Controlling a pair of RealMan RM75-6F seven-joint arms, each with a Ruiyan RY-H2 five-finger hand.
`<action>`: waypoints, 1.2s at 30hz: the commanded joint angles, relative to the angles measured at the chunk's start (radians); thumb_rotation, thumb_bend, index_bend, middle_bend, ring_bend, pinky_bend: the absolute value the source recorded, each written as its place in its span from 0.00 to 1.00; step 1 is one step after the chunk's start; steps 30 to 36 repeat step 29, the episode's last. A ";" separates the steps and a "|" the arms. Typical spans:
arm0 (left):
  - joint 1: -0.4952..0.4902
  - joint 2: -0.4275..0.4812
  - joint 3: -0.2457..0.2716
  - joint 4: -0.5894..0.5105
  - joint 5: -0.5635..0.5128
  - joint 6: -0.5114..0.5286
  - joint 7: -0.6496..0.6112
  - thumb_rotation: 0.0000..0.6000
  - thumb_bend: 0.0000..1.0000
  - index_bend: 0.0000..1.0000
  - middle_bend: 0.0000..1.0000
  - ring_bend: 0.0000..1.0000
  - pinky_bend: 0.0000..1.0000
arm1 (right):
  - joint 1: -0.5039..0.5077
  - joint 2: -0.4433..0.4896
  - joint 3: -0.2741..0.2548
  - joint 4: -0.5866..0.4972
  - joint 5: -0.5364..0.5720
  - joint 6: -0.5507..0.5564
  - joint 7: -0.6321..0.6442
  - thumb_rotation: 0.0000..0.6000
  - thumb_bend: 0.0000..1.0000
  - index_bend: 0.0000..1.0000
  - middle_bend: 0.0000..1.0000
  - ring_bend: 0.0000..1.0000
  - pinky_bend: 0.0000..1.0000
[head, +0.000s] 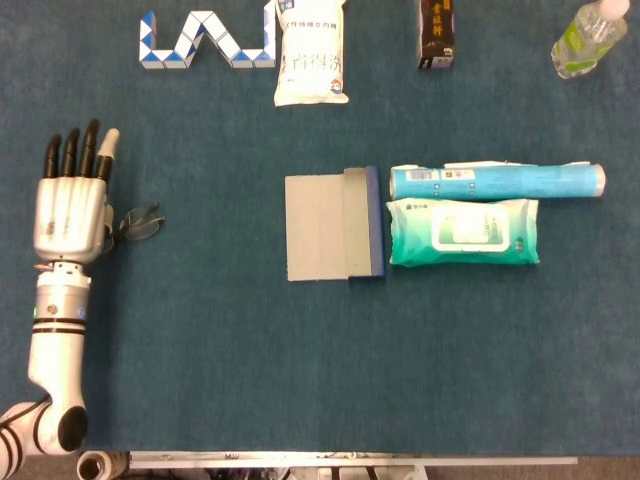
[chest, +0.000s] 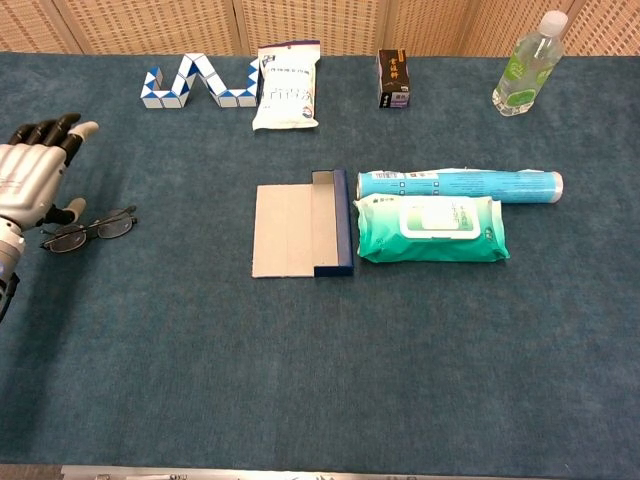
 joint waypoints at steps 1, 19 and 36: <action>0.034 0.092 -0.006 -0.124 0.073 0.107 -0.051 1.00 0.32 0.00 0.00 0.00 0.06 | 0.000 -0.002 0.001 0.000 0.001 -0.001 -0.005 1.00 0.37 0.70 0.63 0.51 0.52; 0.211 0.548 0.182 -0.451 0.320 0.280 -0.174 1.00 0.32 0.39 0.31 0.22 0.32 | 0.024 -0.055 -0.004 0.012 0.018 -0.049 -0.117 1.00 0.36 0.70 0.63 0.51 0.52; 0.239 0.554 0.142 -0.434 0.270 0.280 -0.217 1.00 0.32 0.39 0.31 0.22 0.33 | 0.050 -0.061 0.003 0.026 0.058 -0.114 -0.117 1.00 0.36 0.70 0.63 0.51 0.52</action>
